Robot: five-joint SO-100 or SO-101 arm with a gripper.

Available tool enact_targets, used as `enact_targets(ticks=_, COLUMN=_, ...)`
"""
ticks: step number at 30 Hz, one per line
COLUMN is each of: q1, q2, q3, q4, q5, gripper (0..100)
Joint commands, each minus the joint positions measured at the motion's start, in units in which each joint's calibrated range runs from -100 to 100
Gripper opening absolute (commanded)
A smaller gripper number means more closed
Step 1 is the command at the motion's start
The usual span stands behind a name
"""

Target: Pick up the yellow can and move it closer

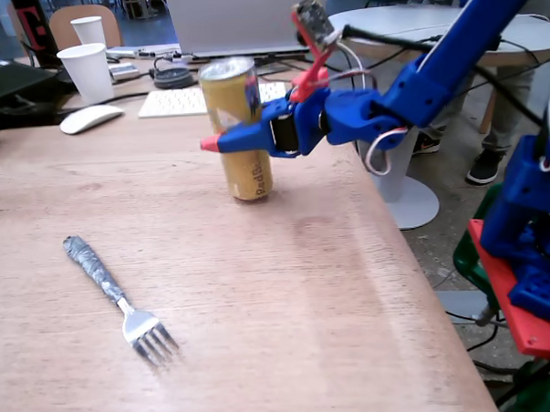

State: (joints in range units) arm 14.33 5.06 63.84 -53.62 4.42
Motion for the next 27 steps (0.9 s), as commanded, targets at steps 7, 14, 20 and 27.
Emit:
enact_targets(ticks=7, q1=-4.34, q2=-14.84, q3=-0.56, q4=-0.56, q5=0.1, gripper=24)
enact_targets(ticks=14, q1=-15.51, q2=-24.44, q3=9.73, q4=-0.48, q5=-0.2, gripper=24)
enact_targets(ticks=20, q1=-21.26, q2=-27.19, q3=9.83, q4=3.29, q5=-0.2, gripper=24)
enact_targets(ticks=27, q1=-21.26, q2=-43.05, q3=10.01, q4=25.71, q5=-0.2, gripper=24)
